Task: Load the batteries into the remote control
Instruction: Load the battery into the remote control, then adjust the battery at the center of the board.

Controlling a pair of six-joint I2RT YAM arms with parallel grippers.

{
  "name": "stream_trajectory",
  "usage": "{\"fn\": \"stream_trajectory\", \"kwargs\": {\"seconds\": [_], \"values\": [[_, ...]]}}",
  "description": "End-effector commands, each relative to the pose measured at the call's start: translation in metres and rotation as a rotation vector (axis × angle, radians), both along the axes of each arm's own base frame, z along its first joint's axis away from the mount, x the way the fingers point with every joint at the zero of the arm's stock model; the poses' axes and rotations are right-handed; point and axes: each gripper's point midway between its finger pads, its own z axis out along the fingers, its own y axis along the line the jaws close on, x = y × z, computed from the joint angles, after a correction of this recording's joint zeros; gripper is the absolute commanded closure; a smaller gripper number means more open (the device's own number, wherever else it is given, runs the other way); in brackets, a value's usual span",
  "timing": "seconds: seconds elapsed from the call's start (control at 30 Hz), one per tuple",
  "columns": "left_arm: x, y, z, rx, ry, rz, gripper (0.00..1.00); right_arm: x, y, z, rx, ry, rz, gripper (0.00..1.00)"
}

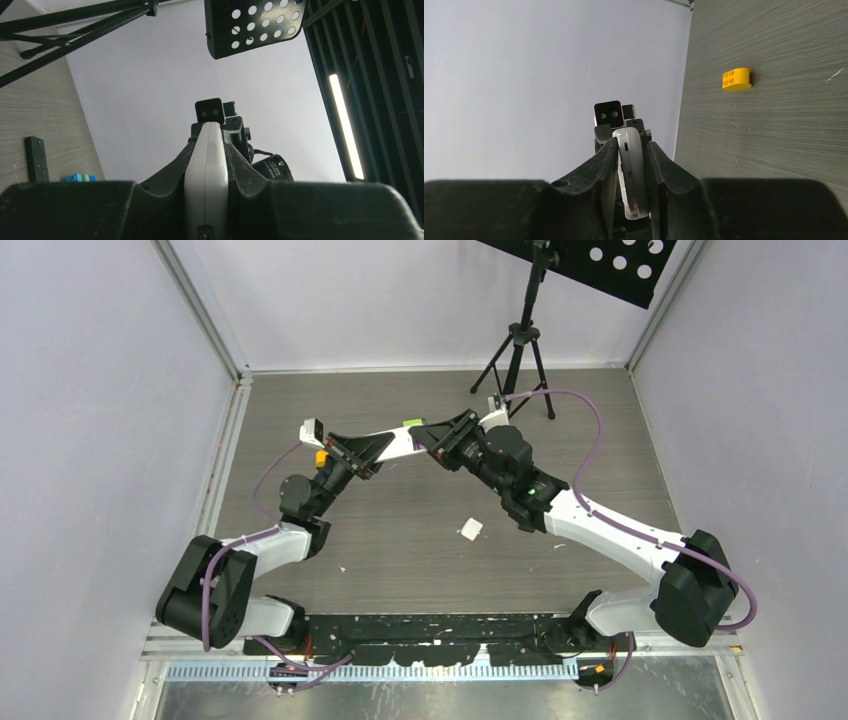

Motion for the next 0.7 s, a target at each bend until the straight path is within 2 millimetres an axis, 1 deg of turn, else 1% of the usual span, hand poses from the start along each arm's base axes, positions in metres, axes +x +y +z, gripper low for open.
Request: {"fn": "stream_trajectory", "kwargs": {"seconds": [0.0, 0.07, 0.1, 0.13, 0.17, 0.2, 0.3, 0.4, 0.43, 0.47, 0.53, 0.6, 0.67], "values": [[-0.001, -0.002, 0.011, 0.032, -0.075, 0.006, 1.0, -0.007, -0.006, 0.021, 0.021, -0.04, 0.013, 0.71], [-0.001, -0.003, 0.007, 0.045, -0.072, 0.005, 1.0, -0.007, -0.009, 0.022, 0.019, -0.04, 0.01, 0.48], [-0.001, -0.003, 0.005, 0.055, -0.074, 0.006, 1.0, -0.007, -0.011, 0.024, 0.019, -0.049, 0.007, 0.4], [0.0, -0.002, 0.003, 0.067, -0.076, 0.008, 1.0, -0.008, -0.014, 0.026, 0.018, -0.059, 0.004, 0.32], [0.001, -0.001, -0.001, 0.081, -0.078, 0.009, 1.0, -0.007, -0.017, 0.028, 0.012, -0.072, -0.002, 0.28], [0.002, 0.0, -0.005, 0.097, -0.077, 0.013, 1.0, -0.008, -0.02, 0.029, -0.003, -0.09, -0.006, 0.25], [0.005, 0.006, -0.018, 0.161, -0.096, 0.02, 1.0, -0.007, -0.03, 0.029, -0.076, -0.12, -0.02, 0.24], [0.006, 0.013, -0.037, 0.243, -0.09, 0.02, 1.0, 0.001, -0.044, 0.016, -0.217, -0.115, -0.06, 0.25], [0.006, 0.015, -0.045, 0.274, -0.084, 0.02, 1.0, 0.005, -0.05, 0.005, -0.288, -0.093, -0.081, 0.26], [0.005, 0.016, -0.053, 0.308, -0.076, 0.02, 1.0, 0.012, -0.057, -0.011, -0.373, -0.058, -0.105, 0.28], [0.004, 0.019, -0.069, 0.383, -0.05, 0.013, 1.0, 0.025, -0.071, -0.037, -0.527, 0.001, -0.154, 0.33], [0.001, 0.023, -0.085, 0.466, -0.003, 0.017, 1.0, 0.04, -0.079, -0.063, -0.656, 0.044, -0.173, 0.37], [-0.003, 0.025, -0.092, 0.549, 0.01, 0.017, 1.0, 0.055, -0.081, -0.087, -0.741, 0.087, -0.172, 0.4]]}}
